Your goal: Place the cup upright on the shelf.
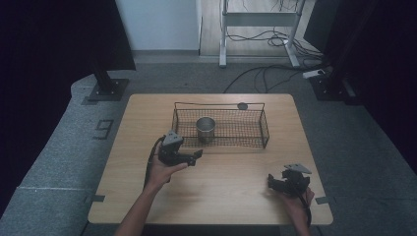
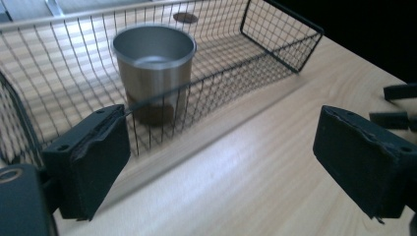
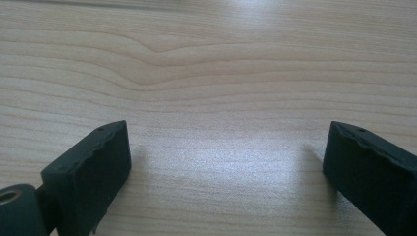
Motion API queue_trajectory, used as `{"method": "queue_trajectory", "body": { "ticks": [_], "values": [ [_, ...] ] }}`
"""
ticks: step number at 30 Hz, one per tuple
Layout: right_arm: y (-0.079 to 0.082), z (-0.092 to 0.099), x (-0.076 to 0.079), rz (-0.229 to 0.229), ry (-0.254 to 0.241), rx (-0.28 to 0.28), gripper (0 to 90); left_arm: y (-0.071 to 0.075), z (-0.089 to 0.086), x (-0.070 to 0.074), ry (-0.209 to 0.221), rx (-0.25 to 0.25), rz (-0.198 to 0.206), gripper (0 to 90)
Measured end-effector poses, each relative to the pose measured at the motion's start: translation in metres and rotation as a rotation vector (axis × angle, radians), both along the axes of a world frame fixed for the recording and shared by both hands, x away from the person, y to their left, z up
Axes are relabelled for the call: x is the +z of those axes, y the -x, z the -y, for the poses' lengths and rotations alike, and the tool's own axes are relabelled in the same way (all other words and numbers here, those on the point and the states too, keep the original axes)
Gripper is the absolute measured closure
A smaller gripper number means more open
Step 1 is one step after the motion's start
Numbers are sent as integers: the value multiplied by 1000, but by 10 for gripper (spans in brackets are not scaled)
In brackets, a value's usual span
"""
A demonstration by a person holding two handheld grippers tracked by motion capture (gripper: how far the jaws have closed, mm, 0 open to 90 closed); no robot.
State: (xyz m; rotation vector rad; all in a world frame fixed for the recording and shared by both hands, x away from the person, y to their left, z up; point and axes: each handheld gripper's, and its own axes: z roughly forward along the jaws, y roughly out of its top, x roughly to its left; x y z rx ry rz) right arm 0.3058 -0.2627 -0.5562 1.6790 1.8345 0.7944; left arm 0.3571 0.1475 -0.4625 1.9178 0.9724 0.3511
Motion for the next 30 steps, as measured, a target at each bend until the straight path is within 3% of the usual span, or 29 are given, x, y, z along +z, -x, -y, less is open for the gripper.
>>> {"method": "queue_trajectory", "body": {
  "ticks": [11,14,19,21,30],
  "values": [
    [0,0,0,0,-1,0,41,35,-20,-33,-16,30,-47,102],
    [0,0,0,0,-1,0,41,47,-27,-48,-28,42,-82,105],
    [0,0,0,0,-1,0,41,54,-33,-56,-29,51,-91,107],
    [0,0,0,-1,-1,1,41,56,-34,-58,-60,52,-92,109],
    [0,0,0,0,-1,0,41,59,-39,-66,-65,58,-109,115]
  ]
}}
